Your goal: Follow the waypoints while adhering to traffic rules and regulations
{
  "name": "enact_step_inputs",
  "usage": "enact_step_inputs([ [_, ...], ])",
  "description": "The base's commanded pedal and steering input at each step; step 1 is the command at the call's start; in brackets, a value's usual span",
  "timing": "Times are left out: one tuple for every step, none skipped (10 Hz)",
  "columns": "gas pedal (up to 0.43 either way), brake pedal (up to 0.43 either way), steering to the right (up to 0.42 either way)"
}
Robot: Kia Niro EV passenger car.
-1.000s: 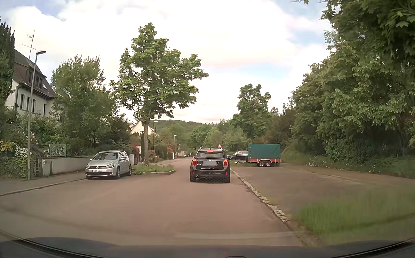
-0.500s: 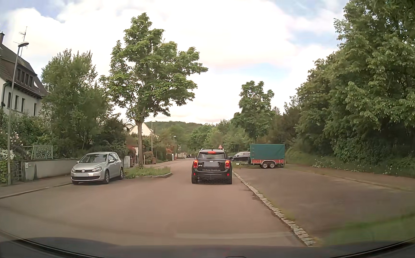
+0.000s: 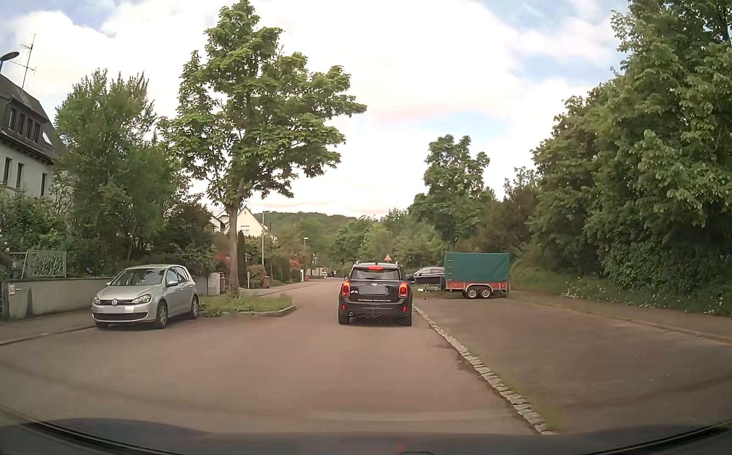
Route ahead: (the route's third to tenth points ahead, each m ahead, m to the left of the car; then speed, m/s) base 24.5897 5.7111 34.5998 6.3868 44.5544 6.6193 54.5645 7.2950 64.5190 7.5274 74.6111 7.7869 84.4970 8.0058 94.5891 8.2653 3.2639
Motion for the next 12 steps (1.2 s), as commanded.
enact_step_inputs([
  [0.000,0.159,-0.001],
  [0.000,0.183,-0.004],
  [0.000,0.189,-0.003],
  [0.000,0.189,-0.002],
  [0.000,0.195,-0.002],
  [0.000,0.201,-0.002],
  [0.000,0.201,-0.001],
  [0.000,0.201,0.000],
  [0.000,0.207,0.006],
  [0.000,0.207,0.008],
  [0.000,0.207,0.004],
  [0.000,0.201,0.000],
])
